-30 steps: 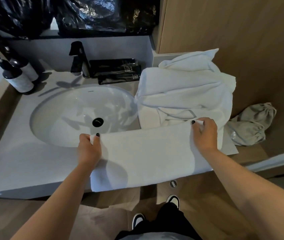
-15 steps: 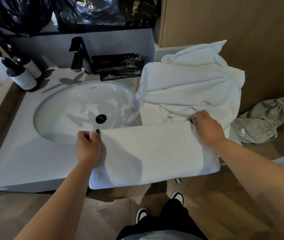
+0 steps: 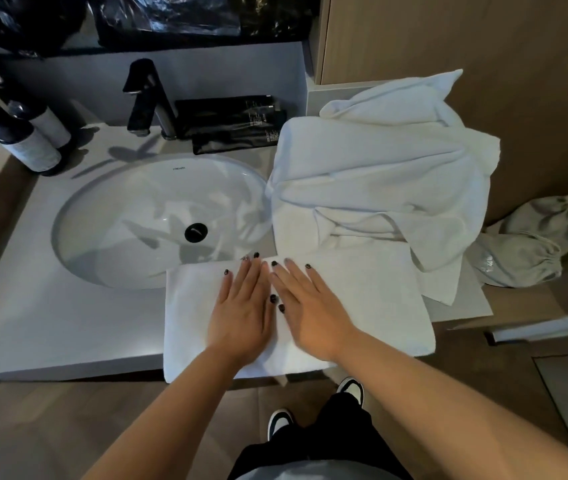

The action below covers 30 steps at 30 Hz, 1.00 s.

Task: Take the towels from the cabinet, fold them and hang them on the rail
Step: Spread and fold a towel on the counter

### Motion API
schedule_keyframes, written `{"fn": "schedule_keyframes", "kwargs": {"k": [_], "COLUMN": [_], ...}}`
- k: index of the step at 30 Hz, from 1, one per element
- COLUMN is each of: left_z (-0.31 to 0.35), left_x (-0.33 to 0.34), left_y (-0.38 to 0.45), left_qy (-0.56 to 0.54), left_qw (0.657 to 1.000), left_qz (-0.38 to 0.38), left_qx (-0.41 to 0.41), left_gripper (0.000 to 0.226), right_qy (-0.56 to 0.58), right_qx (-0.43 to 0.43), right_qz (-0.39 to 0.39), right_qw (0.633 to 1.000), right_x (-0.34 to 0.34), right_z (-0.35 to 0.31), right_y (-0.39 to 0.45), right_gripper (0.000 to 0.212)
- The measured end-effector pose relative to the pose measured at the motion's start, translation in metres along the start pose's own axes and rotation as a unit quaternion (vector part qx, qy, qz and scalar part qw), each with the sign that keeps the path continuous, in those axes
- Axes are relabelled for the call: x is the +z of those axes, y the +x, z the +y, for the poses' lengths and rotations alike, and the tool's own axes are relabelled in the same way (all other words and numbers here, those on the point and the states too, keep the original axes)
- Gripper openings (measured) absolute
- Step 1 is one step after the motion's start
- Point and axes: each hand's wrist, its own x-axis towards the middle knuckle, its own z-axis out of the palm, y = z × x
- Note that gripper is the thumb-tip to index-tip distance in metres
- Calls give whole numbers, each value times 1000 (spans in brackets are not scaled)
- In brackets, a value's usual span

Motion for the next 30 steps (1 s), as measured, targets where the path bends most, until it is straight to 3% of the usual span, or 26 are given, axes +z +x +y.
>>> {"fn": "schedule_keyframes", "kwargs": {"k": [4, 14, 19, 24, 27, 30], "left_z": [-3, -40, -70, -77, -44, -19], "left_x": [-8, -19, -26, -30, -28, -14], "left_y": [1, -10, -18, -16, -17, -25], "left_qy": [14, 19, -9, 20, -1, -13], "left_qw": [1000, 998, 994, 992, 997, 999], "left_qz": [-13, -40, -39, -33, 24, 1], "left_qx": [3, -51, -106, -122, -68, -30], "left_gripper": [64, 74, 82, 82, 69, 64], "right_qy": [-54, -78, -88, -61, -42, -26], "right_qx": [-19, 93, 92, 146, 78, 32], "right_qz": [-71, -97, -112, -114, -48, -43], "right_qw": [996, 988, 985, 981, 995, 998], "right_x": [-1, -29, -35, -37, -25, 0], "right_z": [20, 101, 120, 88, 32, -15], "right_y": [4, -31, -42, -33, -21, -8], "right_gripper": [65, 79, 79, 81, 69, 62]}}
